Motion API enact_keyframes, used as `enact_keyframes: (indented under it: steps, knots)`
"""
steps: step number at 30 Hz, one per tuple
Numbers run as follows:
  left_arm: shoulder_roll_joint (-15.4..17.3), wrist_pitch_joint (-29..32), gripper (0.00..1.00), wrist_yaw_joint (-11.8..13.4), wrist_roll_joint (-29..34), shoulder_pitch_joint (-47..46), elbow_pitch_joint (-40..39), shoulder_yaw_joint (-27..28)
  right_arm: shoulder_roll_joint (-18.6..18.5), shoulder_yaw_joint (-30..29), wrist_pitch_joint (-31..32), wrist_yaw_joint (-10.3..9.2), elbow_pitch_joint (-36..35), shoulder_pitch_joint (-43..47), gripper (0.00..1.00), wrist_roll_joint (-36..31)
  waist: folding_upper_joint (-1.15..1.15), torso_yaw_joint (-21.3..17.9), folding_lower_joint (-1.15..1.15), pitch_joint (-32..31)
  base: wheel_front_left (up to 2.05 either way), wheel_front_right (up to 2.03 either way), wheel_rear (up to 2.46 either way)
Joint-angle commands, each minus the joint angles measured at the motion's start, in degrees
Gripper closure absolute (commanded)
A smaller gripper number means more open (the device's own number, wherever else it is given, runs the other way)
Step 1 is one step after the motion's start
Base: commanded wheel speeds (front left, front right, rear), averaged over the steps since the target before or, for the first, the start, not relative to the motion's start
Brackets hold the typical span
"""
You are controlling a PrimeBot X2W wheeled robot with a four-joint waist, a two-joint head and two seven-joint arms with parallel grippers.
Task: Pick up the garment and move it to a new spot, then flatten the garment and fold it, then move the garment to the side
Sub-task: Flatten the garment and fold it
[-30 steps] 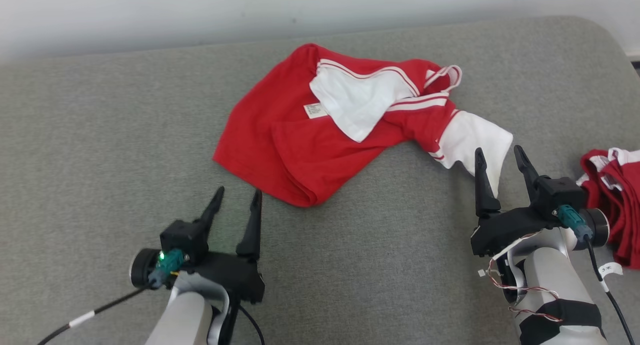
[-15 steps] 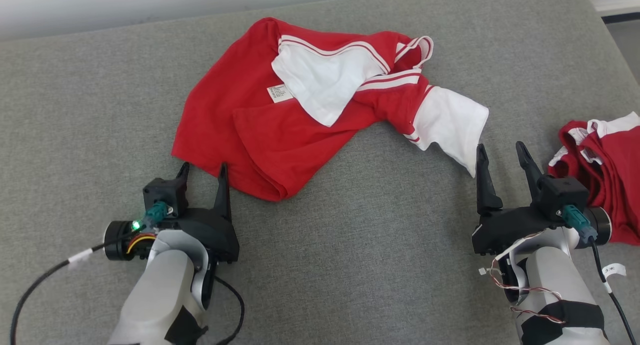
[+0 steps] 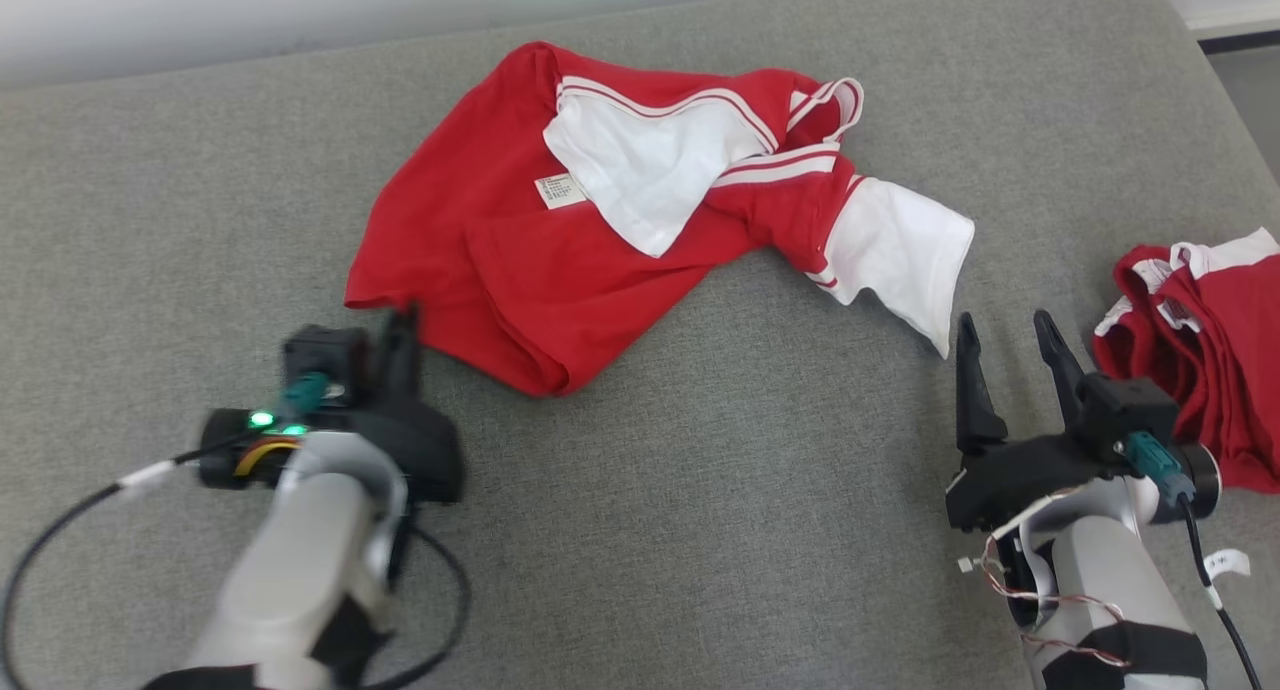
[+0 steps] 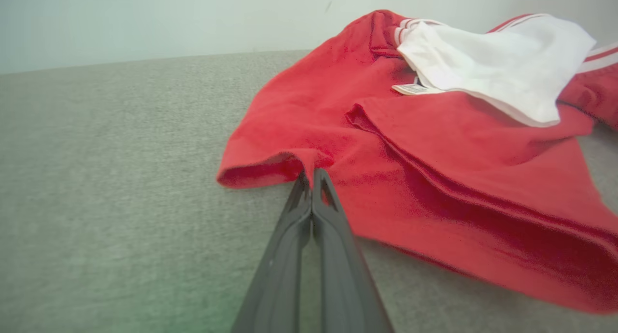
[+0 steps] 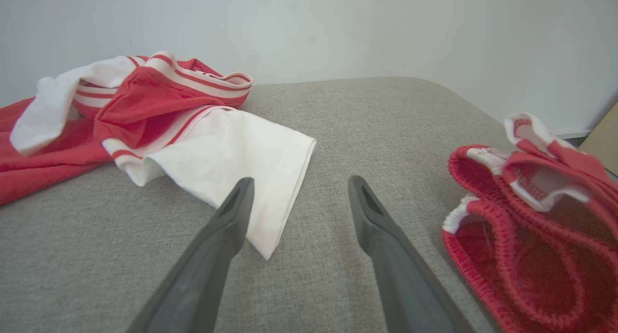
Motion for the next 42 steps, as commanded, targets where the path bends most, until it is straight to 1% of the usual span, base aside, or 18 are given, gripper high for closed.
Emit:
enact_keyframes:
  steps: [1,3,7,13,15,17,18,19,20,21,22,27,29,34,37,40,42]
  knots:
    - [2.13,-0.14,1.00,0.33,0.65,0.76,-0.74,0.63,0.18,-0.35,-0.01,-0.14,0.01,1.25,0.00,0.43,-0.01,0.31,-0.01,-0.44,0.00,0.00,0.00]
    - [4.32,-0.15,1.00,0.59,1.15,1.36,-2.21,1.31,0.40,-0.82,-0.01,-0.14,0.03,1.68,0.00,0.58,-0.01,0.51,-0.01,-0.82,0.00,0.00,0.00]
    - [10.04,-0.16,1.00,0.72,1.49,2.31,-4.20,2.66,0.73,-1.52,-0.01,-0.14,0.11,2.84,0.00,0.88,-0.01,0.77,-0.01,-1.64,0.00,0.00,0.00]
    - [18.38,0.73,1.00,-0.05,0.80,3.80,-5.68,4.66,1.24,-2.01,-0.01,-0.14,0.39,4.18,0.00,1.04,-0.01,0.77,-0.01,-2.63,0.00,0.00,0.00]
    - [20.27,1.07,1.00,-0.58,0.89,4.23,-6.25,4.74,1.34,-2.19,-0.01,-0.14,0.52,4.52,0.00,1.13,-0.01,0.70,-0.01,-2.82,0.00,0.00,0.00]
    - [22.30,0.97,1.00,0.08,1.46,4.58,-7.00,4.91,1.38,-2.18,-0.01,-0.14,0.69,4.76,0.00,1.05,-0.01,0.59,-0.01,-3.04,0.00,0.00,0.00]
    - [22.71,0.85,1.00,0.54,1.41,4.85,-7.44,5.18,1.44,-2.12,-0.01,-0.14,0.78,4.79,0.00,0.97,-0.01,0.54,-0.01,-3.15,0.00,0.00,0.00]
    - [22.89,0.78,1.00,0.84,1.23,5.26,-7.69,5.33,1.47,-2.05,-0.01,-0.14,0.83,4.80,0.00,0.90,-0.01,0.48,-0.01,-3.25,0.00,0.00,0.00]
    - [22.43,0.72,0.60,1.50,0.90,5.86,-8.19,5.51,1.46,-2.02,-0.01,-0.14,0.94,4.87,0.00,0.80,-0.01,0.41,-0.01,-3.39,0.00,0.00,0.00]
    - [21.78,0.61,0.14,1.91,0.40,6.44,-8.79,5.76,1.49,-2.01,-0.01,-0.14,1.10,4.99,0.00,0.71,-0.01,0.36,-0.01,-3.56,0.00,0.00,0.00]
    - [21.18,0.55,0.00,2.39,0.04,6.99,-9.24,5.92,1.51,-2.08,-0.01,-0.14,1.23,5.10,0.00,0.62,-0.01,0.31,-0.01,-3.69,0.00,0.00,0.00]
    - [17.05,0.19,0.00,4.62,-1.98,9.72,-12.28,7.16,1.56,-2.14,-0.01,-0.14,1.26,5.25,0.00,0.39,-0.01,0.21,-0.01,-4.07,0.00,0.00,0.00]
    - [14.92,0.03,0.00,4.41,-2.59,10.38,-13.41,6.79,1.56,-1.94,-0.01,-0.14,1.11,5.16,0.00,0.34,-0.01,0.27,-0.01,-4.03,0.00,0.00,0.00]
    - [11.47,0.00,0.00,3.16,-3.03,9.50,-13.27,4.99,1.62,-0.75,-0.01,-0.14,0.77,4.68,0.00,0.48,-0.01,0.15,-0.01,-3.51,0.00,0.00,0.00]
    - [9.97,0.28,0.00,2.64,-3.56,7.38,-11.81,4.61,1.59,0.14,-0.01,-0.14,0.56,4.14,0.00,0.56,-0.01,-0.06,-0.01,-3.20,0.00,0.00,0.00]
    - [9.43,0.61,0.00,2.48,-3.69,5.09,-9.82,4.52,1.21,0.65,-0.01,-0.14,0.17,3.88,0.00,0.71,-0.01,-0.26,-0.01,-3.09,0.00,0.00,0.00]
    - [9.74,1.55,0.00,2.91,-3.59,3.50,-7.96,4.54,1.01,0.88,-0.01,-0.14,0.00,3.83,0.00,0.85,-0.01,-0.32,-0.01,-3.02,0.00,0.00,0.00]
